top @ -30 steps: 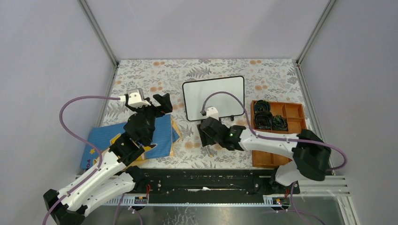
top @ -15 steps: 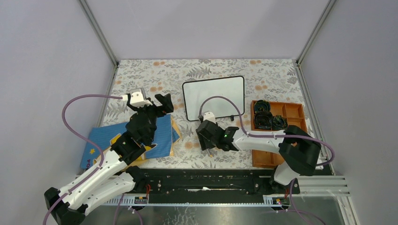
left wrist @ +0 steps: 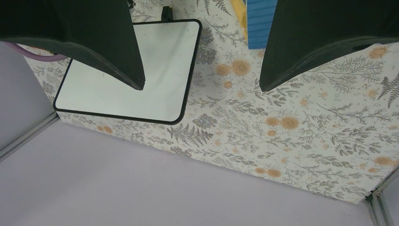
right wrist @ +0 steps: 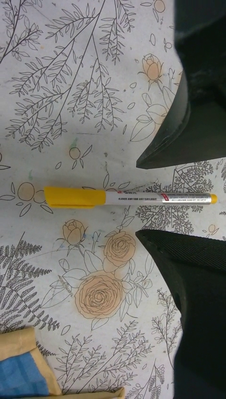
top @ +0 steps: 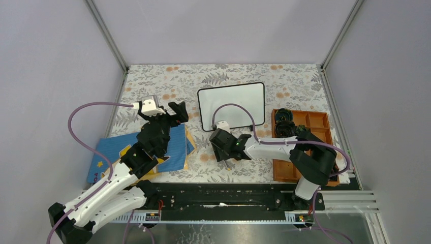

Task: Write a sentence on the whiteboard
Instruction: Open the whiteboard marker at the center of the board.

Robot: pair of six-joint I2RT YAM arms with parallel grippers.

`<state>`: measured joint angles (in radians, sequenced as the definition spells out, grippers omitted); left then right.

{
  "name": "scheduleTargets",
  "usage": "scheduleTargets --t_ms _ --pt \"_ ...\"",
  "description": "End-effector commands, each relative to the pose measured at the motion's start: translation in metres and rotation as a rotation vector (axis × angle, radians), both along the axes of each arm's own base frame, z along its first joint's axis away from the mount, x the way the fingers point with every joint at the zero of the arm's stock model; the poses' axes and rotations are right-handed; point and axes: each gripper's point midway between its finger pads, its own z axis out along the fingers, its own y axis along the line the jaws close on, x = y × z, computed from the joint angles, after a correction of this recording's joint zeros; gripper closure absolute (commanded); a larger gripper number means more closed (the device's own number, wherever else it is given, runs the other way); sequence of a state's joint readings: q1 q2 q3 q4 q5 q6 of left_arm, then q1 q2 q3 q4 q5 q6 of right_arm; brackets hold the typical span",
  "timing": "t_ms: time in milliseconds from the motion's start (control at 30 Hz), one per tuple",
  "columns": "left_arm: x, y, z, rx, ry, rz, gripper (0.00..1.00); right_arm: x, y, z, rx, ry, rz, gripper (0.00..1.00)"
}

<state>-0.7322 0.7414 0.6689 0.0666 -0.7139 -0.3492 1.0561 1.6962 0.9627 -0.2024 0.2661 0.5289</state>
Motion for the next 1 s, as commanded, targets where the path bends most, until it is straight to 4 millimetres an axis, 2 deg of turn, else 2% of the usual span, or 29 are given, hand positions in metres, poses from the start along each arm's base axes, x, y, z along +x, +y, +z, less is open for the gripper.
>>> scheduleTargets --t_ms 0,267,800,967 --pt "0.000 0.001 0.020 -0.039 -0.044 0.006 0.01 0.005 0.011 0.006 0.021 0.013 -0.005 0.44" --pt "0.000 0.001 0.021 -0.039 -0.043 0.007 0.01 0.002 0.005 -0.009 -0.025 0.041 -0.007 0.54" --pt "-0.001 0.002 0.022 -0.039 -0.043 0.013 0.01 -0.006 -0.026 -0.037 -0.196 0.077 0.015 0.72" --pt "0.000 0.001 0.021 -0.036 -0.041 0.010 0.01 -0.012 -0.027 -0.041 -0.178 0.089 0.030 0.84"
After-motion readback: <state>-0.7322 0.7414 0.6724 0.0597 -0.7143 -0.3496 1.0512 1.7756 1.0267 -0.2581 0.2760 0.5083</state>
